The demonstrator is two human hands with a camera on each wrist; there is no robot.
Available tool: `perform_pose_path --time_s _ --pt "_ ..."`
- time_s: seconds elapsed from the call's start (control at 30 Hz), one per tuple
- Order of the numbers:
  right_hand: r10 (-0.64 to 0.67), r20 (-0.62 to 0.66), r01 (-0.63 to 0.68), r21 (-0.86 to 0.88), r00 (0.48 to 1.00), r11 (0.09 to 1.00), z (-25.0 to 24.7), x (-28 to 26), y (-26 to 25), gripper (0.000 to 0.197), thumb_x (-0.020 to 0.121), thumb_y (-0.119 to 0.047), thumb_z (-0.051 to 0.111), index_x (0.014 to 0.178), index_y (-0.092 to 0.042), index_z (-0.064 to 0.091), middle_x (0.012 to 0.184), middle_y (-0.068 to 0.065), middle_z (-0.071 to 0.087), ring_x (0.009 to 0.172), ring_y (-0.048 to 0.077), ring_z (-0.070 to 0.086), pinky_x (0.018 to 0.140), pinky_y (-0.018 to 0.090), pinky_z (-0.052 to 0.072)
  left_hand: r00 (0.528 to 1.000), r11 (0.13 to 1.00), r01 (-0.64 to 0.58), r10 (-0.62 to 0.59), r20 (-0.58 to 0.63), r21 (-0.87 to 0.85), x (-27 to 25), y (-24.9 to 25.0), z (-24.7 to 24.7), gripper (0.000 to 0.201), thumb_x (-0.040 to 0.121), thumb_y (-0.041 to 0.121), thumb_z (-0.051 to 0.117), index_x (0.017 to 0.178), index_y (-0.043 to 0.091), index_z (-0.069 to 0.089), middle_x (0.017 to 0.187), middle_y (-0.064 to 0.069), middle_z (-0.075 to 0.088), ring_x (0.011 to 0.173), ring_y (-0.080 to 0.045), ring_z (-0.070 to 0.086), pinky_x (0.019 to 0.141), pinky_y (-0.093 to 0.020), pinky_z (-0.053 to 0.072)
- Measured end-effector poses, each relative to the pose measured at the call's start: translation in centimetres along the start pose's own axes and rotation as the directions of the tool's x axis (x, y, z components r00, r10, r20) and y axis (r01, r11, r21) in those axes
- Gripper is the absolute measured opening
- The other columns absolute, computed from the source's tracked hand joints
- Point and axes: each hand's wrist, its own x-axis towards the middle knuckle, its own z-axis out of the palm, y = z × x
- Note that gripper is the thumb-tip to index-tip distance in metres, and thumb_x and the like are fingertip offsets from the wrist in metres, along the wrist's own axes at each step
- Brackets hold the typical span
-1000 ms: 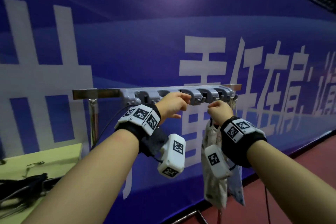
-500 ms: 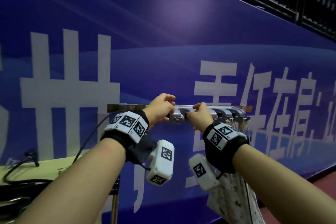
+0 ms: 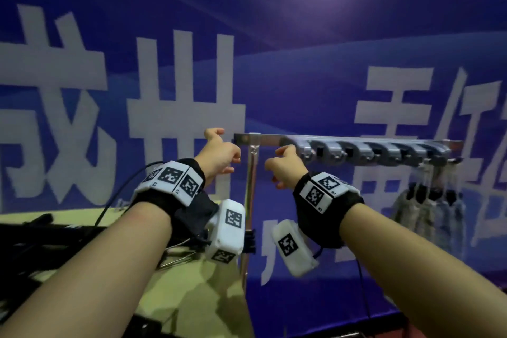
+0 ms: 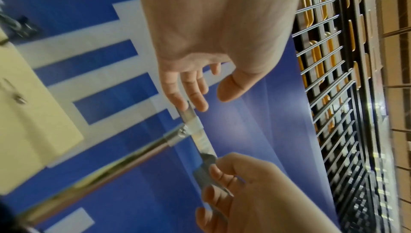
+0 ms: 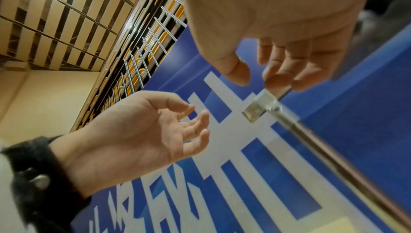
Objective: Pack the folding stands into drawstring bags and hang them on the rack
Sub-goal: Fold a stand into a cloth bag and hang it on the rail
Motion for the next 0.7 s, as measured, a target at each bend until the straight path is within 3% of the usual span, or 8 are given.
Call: perform_pose_path --time_s 0.27,0.37,0.5,0.6,0.63,0.7 --pt "0.065 0.269 -0.070 0.008 0.961 0.998 9.8 -2.6 0.2 0.027 0.090 -0.009 0.050 0.111 -0.011 0.033 0.093 0.010 0.048 0.062 0.018 0.048 0.052 0.028 0.040 0.981 0.983 0.144 -0.126 -0.148 0.118 -2.0 -5.4 -8.8 0.047 0.088 -0.005 0.044 0.117 0.023 0.020 0.089 -0.003 0.044 0.076 -0.014 0.051 0.063 -0.027 0.045" --pt "0.086 0.367 -0.066 -0.069 0.926 0.995 12.3 -3.7 -0.4 0.020 0.091 -0.009 0.050 0.106 -0.010 0.036 0.083 0.006 0.046 0.061 0.017 0.049 0.051 0.028 0.042 0.961 0.969 0.208 -0.177 -0.212 0.135 -2.5 -6.6 -12.0 0.047 0.088 -0.005 0.045 0.117 0.024 0.021 0.087 -0.005 0.046 0.072 -0.014 0.052 0.058 -0.026 0.043" --pt "0.093 0.433 -0.013 -0.184 0.897 0.983 14.9 -4.7 -1.1 0.011 0.090 -0.008 0.052 0.099 -0.005 0.047 0.075 0.006 0.046 0.063 0.016 0.049 0.056 0.029 0.043 0.928 0.951 0.280 -0.232 -0.293 0.133 -3.6 -8.2 -16.0 0.043 0.089 -0.005 0.045 0.114 0.021 0.023 0.083 0.002 0.041 0.067 -0.010 0.050 0.057 -0.025 0.044" --pt "0.112 0.474 -0.011 -0.210 0.873 0.978 16.6 -4.9 -1.0 0.019 0.089 -0.011 0.055 0.108 -0.005 0.054 0.089 0.009 0.053 0.077 0.020 0.052 0.069 0.032 0.050 0.893 0.935 0.346 -0.304 -0.333 0.075 -4.8 -10.0 -18.3 0.038 0.090 0.000 0.045 0.114 0.020 0.023 0.084 0.000 0.042 0.070 -0.010 0.049 0.062 -0.027 0.044" --pt "0.138 0.483 -0.061 -0.171 0.865 0.983 17.0 -5.0 -0.9 0.018 0.090 -0.011 0.054 0.107 -0.005 0.056 0.095 0.010 0.054 0.081 0.021 0.052 0.072 0.033 0.051 0.879 0.930 0.365 -0.330 -0.344 0.041 -5.0 -10.6 -18.6 0.037 0.091 0.002 0.046 0.115 0.019 0.024 0.085 -0.001 0.042 0.073 -0.011 0.049 0.062 -0.028 0.044" --pt "0.202 0.504 -0.222 -0.021 0.840 0.975 17.5 -5.1 -0.5 0.006 0.091 -0.009 0.052 0.095 -0.007 0.056 0.093 0.008 0.054 0.074 0.019 0.052 0.067 0.032 0.048 0.849 0.916 0.398 -0.388 -0.359 -0.048 -5.2 -12.0 -19.1 0.037 0.091 0.005 0.046 0.120 0.017 0.026 0.089 -0.002 0.044 0.076 -0.011 0.050 0.060 -0.028 0.045"
